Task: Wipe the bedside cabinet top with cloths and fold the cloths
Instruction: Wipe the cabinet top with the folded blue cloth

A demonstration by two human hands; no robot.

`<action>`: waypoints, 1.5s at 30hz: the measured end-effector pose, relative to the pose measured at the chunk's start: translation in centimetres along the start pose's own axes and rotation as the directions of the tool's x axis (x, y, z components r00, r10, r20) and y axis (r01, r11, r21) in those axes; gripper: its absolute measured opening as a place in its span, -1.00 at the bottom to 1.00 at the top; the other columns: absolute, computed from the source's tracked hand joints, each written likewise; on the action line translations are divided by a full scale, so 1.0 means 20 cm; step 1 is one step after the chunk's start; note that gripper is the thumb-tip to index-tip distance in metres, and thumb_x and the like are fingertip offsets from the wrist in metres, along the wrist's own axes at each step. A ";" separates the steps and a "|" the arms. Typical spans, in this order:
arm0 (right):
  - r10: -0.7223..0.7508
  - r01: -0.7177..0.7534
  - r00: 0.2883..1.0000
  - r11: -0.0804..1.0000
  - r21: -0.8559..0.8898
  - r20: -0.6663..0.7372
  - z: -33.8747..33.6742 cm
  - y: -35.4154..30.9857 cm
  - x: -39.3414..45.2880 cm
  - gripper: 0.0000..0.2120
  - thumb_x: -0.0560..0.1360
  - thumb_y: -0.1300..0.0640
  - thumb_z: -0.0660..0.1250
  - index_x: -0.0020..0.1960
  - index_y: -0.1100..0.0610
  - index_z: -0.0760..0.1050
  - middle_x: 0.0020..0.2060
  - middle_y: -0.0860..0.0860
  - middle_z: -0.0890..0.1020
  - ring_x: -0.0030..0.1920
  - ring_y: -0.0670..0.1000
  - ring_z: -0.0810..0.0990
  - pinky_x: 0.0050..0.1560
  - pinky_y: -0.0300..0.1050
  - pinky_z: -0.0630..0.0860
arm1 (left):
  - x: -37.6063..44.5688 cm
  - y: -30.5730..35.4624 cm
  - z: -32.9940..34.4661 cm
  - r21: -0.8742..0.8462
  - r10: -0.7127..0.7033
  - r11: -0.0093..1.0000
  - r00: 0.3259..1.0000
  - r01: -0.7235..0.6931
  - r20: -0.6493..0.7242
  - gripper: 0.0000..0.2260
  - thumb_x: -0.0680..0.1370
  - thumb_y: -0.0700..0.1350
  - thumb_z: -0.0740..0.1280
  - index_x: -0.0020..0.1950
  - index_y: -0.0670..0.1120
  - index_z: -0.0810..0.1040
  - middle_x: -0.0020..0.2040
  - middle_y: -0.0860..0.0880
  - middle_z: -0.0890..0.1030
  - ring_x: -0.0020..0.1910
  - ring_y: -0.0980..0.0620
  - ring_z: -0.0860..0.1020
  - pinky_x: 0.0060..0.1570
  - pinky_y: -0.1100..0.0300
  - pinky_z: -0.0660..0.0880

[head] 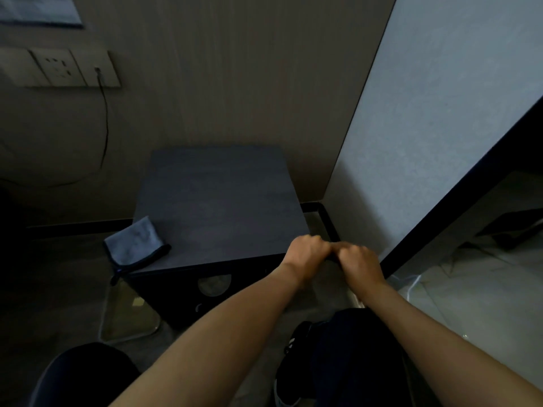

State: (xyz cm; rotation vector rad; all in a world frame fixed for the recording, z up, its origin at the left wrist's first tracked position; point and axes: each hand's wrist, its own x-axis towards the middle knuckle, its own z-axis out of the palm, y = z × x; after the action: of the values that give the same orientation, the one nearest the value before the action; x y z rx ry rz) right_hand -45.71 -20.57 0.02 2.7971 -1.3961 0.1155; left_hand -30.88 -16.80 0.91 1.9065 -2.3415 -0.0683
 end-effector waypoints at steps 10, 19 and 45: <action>-0.106 0.107 0.993 0.994 0.022 -0.057 -0.13 -0.51 0.22 -0.81 0.57 0.03 0.23 0.09 0.06 0.56 -0.04 0.06 0.62 -0.01 0.14 0.63 -0.16 -0.02 0.49 | -0.30 -0.40 -0.18 -0.027 -0.140 0.990 0.968 0.137 -0.211 -0.88 0.47 -0.16 0.37 -0.03 -0.16 0.56 -0.05 -0.14 0.62 -0.02 -0.15 0.55 -0.10 0.02 0.47; -0.289 0.288 0.957 0.953 0.097 -0.005 0.08 -1.09 0.29 -0.85 0.33 0.05 0.38 -0.34 0.11 0.59 -0.42 -0.01 0.58 -0.39 0.05 0.62 -0.54 -0.18 0.43 | -0.69 -0.74 -0.06 0.112 -0.374 0.912 0.913 0.394 -0.164 -0.71 0.08 -0.14 0.61 -0.39 -0.04 0.52 -0.38 -0.01 0.52 -0.38 -0.04 0.55 -0.51 0.20 0.40; -0.278 0.247 0.937 0.956 0.160 0.213 0.23 -1.25 0.93 -0.46 0.62 0.12 0.08 0.56 0.24 0.11 0.56 0.14 0.14 0.57 0.06 0.08 0.50 -0.10 0.06 | -0.49 -1.18 0.08 -0.085 -0.580 0.814 0.808 0.574 -0.103 -0.64 0.57 -0.07 0.12 0.32 -0.17 0.44 0.28 -0.12 0.50 0.28 -0.09 0.44 0.29 0.09 0.33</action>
State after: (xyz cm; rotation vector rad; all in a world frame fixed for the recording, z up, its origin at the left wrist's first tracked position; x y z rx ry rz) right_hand -14.40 -20.52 -2.64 3.1644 -1.0639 -0.1353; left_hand -6.28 -12.09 -4.03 2.4436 -1.5821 -0.0582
